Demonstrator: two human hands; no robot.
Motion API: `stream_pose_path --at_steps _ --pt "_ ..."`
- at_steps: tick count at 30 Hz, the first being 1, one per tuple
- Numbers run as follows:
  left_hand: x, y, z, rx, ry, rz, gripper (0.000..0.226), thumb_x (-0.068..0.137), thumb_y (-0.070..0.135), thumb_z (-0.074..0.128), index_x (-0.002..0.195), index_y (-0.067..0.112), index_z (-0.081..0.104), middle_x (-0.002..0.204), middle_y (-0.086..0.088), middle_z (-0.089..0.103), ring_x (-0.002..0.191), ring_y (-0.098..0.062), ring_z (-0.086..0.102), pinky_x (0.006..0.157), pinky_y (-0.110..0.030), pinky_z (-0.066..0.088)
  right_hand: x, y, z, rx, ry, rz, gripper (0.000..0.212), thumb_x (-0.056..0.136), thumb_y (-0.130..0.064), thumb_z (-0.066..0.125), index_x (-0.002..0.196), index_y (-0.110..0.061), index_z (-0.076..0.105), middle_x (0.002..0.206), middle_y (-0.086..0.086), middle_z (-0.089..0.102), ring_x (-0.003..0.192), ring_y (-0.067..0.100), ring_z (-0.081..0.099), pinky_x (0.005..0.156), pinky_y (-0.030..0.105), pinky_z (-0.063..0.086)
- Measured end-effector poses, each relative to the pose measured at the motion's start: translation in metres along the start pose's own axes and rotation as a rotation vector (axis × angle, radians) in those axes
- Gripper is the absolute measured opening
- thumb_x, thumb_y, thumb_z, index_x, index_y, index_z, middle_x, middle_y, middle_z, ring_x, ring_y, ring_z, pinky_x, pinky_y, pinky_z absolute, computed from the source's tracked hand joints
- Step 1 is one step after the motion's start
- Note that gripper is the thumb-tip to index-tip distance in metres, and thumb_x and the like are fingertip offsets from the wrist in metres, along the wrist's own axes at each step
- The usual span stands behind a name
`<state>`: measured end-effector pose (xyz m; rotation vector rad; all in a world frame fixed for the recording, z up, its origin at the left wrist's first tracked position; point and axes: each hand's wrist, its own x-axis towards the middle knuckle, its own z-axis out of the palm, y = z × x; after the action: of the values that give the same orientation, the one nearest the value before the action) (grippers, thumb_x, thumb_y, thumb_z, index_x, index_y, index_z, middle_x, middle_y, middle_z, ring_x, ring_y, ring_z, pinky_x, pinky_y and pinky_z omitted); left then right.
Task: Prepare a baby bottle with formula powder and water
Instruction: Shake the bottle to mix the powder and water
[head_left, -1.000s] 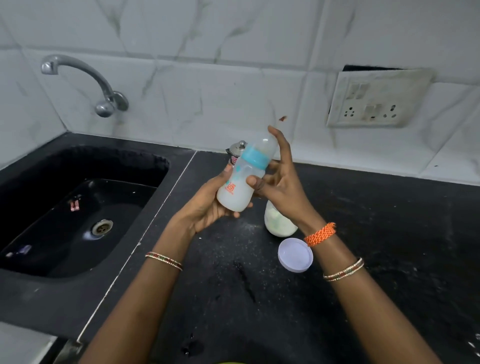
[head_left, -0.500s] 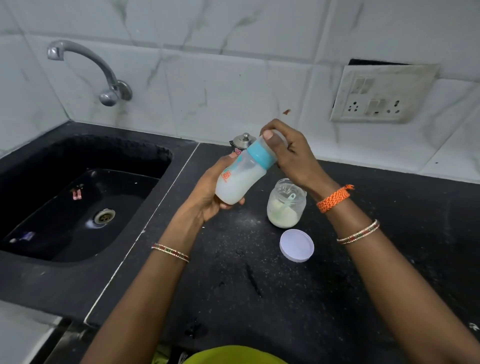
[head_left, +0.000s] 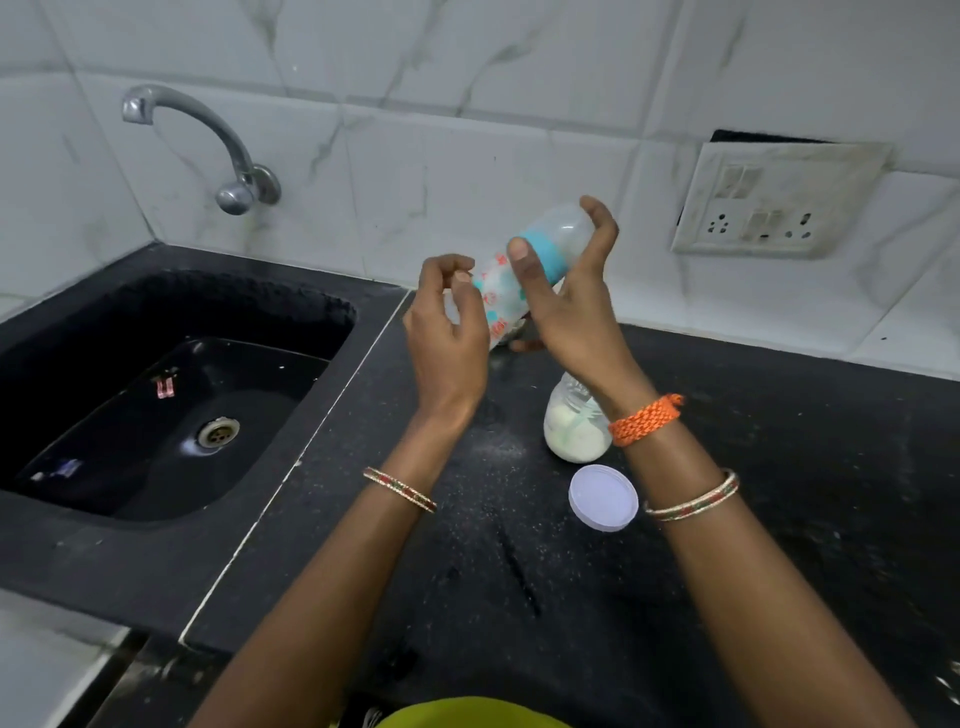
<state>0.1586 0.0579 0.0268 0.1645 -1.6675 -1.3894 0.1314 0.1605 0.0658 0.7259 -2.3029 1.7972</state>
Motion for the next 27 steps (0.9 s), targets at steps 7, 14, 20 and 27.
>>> stream_pose_path --at_steps 7,14,20,27 --pt "-0.004 -0.005 -0.006 -0.252 -0.196 -0.063 0.044 0.093 0.032 0.03 0.135 0.025 0.024 0.126 0.002 0.038 0.111 -0.008 0.045 0.087 -0.02 0.043 -0.008 0.01 0.0 0.419 0.069 0.106 0.092 0.079 -0.007 0.075 0.142 -0.038 0.015 0.123 0.01 0.057 0.104 0.025 0.067 0.067 0.055 0.059" --pt "0.012 -0.049 -0.031 -0.232 -0.155 -0.382 0.043 0.081 0.046 0.032 0.122 0.034 0.033 0.138 -0.005 0.039 0.109 -0.016 0.048 0.069 -0.031 0.048 0.005 0.005 -0.02 0.67 0.323 0.07 0.079 0.077 -0.017 0.077 0.136 -0.026 0.026 0.119 0.012 0.057 0.103 0.032 0.065 0.069 0.047 0.06" --pt "0.014 -0.064 -0.035 -0.183 -0.309 -0.497 0.025 0.099 0.021 0.032 0.109 0.016 0.055 0.096 -0.002 0.067 0.083 -0.02 0.062 0.061 -0.03 0.05 0.003 0.009 -0.026 0.872 0.609 0.037 0.077 0.083 -0.015 0.072 0.14 -0.024 0.022 0.118 0.007 0.058 0.106 0.033 0.064 0.066 0.041 0.059" --pt "0.009 -0.057 -0.029 -0.237 -0.428 -0.528 0.028 0.096 0.015 0.036 0.091 0.017 0.063 0.071 0.004 0.072 0.062 -0.012 0.065 0.055 -0.027 0.05 -0.006 0.018 -0.021 0.813 0.555 -0.015 0.08 0.082 -0.014 0.072 0.142 -0.027 0.021 0.125 0.014 0.056 0.108 0.034 0.064 0.069 0.046 0.059"
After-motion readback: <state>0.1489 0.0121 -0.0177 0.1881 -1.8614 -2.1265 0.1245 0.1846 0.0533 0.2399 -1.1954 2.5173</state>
